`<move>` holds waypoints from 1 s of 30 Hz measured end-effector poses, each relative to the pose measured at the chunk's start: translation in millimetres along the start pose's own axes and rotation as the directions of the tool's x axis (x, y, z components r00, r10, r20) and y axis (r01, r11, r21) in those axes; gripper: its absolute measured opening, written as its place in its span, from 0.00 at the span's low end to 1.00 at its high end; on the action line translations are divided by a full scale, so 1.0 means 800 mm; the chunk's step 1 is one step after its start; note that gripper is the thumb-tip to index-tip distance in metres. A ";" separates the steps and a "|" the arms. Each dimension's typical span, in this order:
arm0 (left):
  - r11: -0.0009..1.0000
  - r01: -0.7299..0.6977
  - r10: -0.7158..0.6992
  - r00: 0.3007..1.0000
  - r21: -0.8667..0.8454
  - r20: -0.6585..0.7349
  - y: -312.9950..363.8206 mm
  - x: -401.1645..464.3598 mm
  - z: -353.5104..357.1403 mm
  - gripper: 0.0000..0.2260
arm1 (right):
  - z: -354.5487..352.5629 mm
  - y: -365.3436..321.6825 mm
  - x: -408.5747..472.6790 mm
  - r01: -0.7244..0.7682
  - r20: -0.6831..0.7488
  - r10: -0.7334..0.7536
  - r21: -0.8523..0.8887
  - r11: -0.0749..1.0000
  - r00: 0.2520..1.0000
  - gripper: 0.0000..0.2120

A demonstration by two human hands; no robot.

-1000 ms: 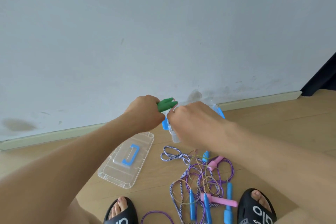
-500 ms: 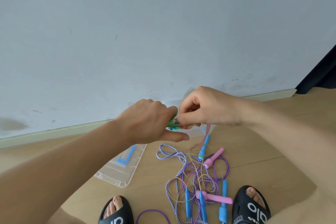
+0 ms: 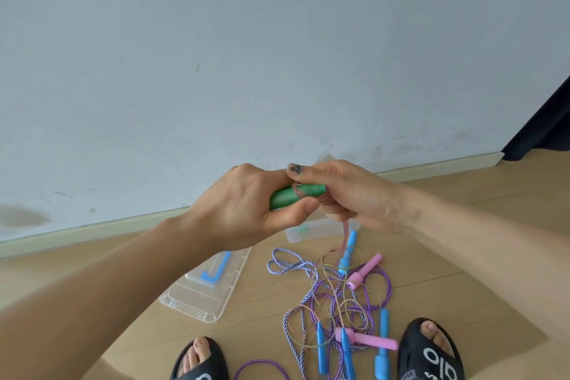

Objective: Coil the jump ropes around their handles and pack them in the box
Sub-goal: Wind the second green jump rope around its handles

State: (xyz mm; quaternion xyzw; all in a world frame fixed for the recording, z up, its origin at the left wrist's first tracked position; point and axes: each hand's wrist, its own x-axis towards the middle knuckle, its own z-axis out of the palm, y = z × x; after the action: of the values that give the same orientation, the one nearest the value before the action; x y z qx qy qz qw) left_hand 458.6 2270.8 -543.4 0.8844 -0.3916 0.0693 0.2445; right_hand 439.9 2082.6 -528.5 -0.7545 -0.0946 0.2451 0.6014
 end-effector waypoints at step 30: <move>0.992 0.129 -0.128 0.983 0.002 0.131 0.033 -0.012 0.032 0.14 | -0.036 -0.012 -0.004 0.041 0.106 -0.025 -0.151 0.988 0.994 0.11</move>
State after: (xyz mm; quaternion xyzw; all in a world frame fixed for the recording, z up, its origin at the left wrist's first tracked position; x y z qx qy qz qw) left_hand 430.7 2249.5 -558.8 0.9096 -0.3493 -0.0060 0.2252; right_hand 452.6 2059.0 -514.3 -0.7829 -0.1568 0.2661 0.5401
